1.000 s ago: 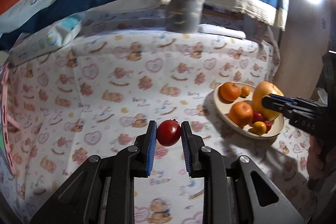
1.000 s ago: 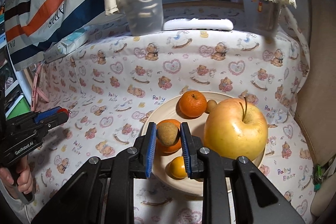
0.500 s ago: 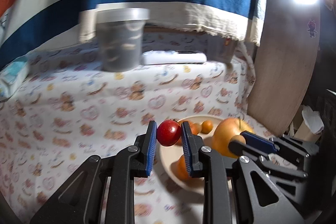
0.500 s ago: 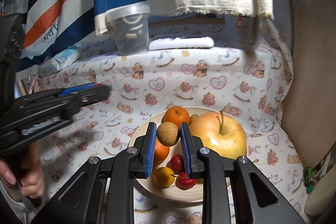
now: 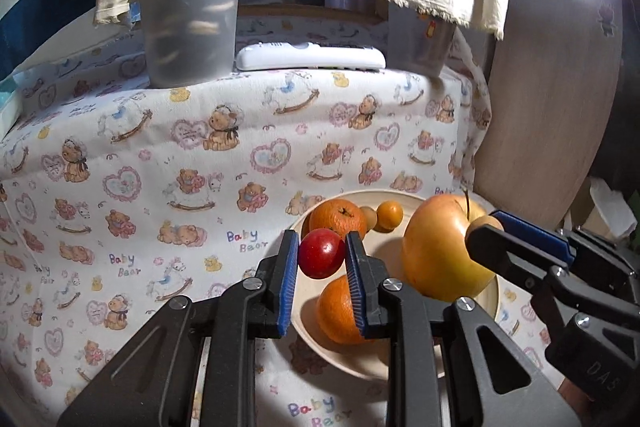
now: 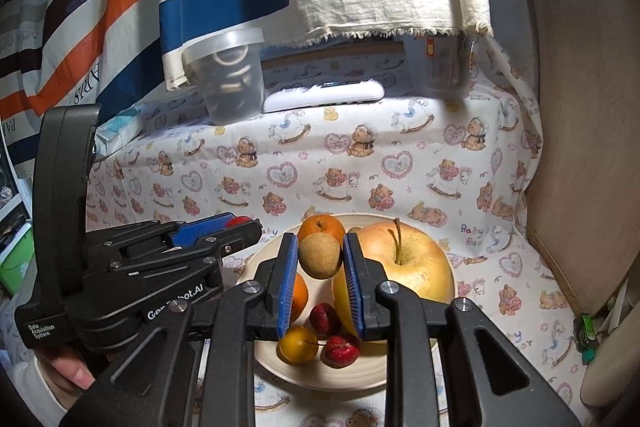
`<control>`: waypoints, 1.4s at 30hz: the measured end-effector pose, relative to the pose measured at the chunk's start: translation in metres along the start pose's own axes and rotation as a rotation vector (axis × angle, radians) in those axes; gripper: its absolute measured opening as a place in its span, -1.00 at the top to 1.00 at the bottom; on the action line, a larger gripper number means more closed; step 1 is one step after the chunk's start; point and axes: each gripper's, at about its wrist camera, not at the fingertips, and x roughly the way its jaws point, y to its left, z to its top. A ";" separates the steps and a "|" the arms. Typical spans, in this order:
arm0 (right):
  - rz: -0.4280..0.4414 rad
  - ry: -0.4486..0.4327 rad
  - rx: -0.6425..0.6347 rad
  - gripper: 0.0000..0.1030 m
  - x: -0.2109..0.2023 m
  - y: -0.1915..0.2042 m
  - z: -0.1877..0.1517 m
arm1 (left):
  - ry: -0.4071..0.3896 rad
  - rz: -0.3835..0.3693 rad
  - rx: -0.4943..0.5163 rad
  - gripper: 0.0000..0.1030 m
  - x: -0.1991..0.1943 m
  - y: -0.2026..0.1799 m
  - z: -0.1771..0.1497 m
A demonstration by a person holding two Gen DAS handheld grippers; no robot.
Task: Organize fruits
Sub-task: 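Open both tools to release the fruits on the plate and withdraw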
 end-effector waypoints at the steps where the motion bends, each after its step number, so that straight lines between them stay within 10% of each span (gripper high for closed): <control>1: 0.000 0.002 -0.001 0.53 0.000 0.000 -0.001 | 0.009 0.003 0.000 0.56 0.001 0.000 -0.001; 21: 0.003 0.036 -0.010 0.54 0.008 0.002 -0.005 | 0.052 0.014 -0.005 0.56 0.007 0.004 -0.010; 29: -0.011 0.033 -0.005 0.32 0.007 0.002 -0.005 | 0.028 0.054 -0.011 -0.35 0.003 0.008 -0.011; 42: -0.035 0.004 -0.011 0.03 0.003 0.001 -0.003 | -0.013 0.096 -0.034 -0.47 -0.006 0.016 -0.008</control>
